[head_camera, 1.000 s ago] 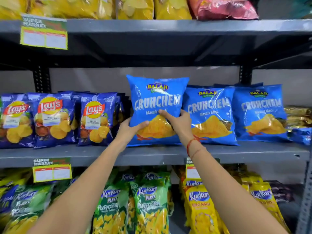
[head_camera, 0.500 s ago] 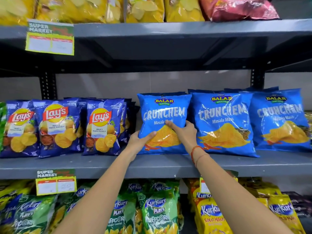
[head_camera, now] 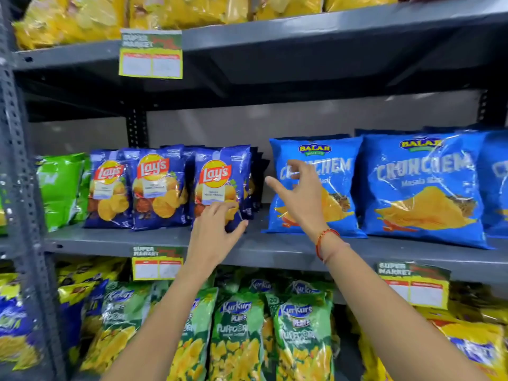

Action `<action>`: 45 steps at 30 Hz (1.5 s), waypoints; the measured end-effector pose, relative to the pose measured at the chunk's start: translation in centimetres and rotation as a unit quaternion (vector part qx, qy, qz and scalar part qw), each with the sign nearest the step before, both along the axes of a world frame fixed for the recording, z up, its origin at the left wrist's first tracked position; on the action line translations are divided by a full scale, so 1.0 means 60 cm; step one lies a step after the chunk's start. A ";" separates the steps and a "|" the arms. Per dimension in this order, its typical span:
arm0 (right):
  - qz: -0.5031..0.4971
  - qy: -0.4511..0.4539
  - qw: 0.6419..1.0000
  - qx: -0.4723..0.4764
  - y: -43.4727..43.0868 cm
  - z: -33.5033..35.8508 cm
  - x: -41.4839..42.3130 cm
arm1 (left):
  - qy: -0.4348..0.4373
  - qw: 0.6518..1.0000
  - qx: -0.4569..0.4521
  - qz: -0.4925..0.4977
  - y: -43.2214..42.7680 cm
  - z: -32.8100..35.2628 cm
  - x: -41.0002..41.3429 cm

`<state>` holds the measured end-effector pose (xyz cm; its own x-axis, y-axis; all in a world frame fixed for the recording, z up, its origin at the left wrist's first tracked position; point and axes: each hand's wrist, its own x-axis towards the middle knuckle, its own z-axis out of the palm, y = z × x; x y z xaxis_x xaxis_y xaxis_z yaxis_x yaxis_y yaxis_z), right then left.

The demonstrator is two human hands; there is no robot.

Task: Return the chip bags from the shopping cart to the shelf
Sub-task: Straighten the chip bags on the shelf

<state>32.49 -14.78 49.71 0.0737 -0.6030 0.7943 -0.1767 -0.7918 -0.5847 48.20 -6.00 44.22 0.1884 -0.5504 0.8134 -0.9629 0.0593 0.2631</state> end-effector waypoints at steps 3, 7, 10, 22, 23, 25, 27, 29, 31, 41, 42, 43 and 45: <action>0.083 0.101 0.988 0.078 0.014 -0.005 0.052 | -0.009 0.998 -0.024 0.065 0.028 -0.014 0.037; 0.112 0.178 0.965 0.156 0.005 -0.034 0.114 | -0.014 0.988 0.030 0.150 0.042 -0.037 0.082; 0.132 0.173 0.958 0.186 -0.002 -0.053 0.140 | -0.006 0.980 0.095 0.176 0.046 -0.056 0.106; 0.084 0.174 0.973 0.123 -0.008 -0.064 0.186 | -0.039 0.982 0.080 0.168 0.052 -0.070 0.110; 0.083 0.179 0.973 0.122 -0.008 -0.064 0.190 | -0.036 0.982 0.078 0.170 0.051 -0.072 0.109; 0.088 0.189 0.971 0.120 -0.006 -0.063 0.194 | -0.030 0.982 0.071 0.171 0.051 -0.074 0.107; 0.094 0.197 0.967 0.128 -0.007 -0.064 0.196 | -0.026 0.983 0.066 0.170 0.050 -0.076 0.106; 0.098 0.215 0.962 0.140 -0.008 -0.065 0.195 | -0.025 0.984 0.055 0.167 0.049 -0.078 0.106; 0.107 0.220 0.958 0.153 -0.008 -0.067 0.194 | -0.024 0.986 0.045 0.161 0.048 -0.080 0.107; 0.096 0.146 0.974 0.146 0.004 -0.065 0.182 | -0.028 0.985 0.037 0.163 0.046 -0.078 0.111; 0.093 0.132 0.977 0.136 0.007 -0.063 0.178 | -0.026 0.986 0.037 0.162 0.046 -0.078 0.112; 0.087 0.118 0.981 0.125 0.008 -0.062 0.174 | -0.023 0.986 0.034 0.159 0.045 -0.077 0.113; 0.073 0.101 0.988 0.094 0.011 -0.059 0.164 | -0.013 0.988 0.023 0.149 0.041 -0.073 0.115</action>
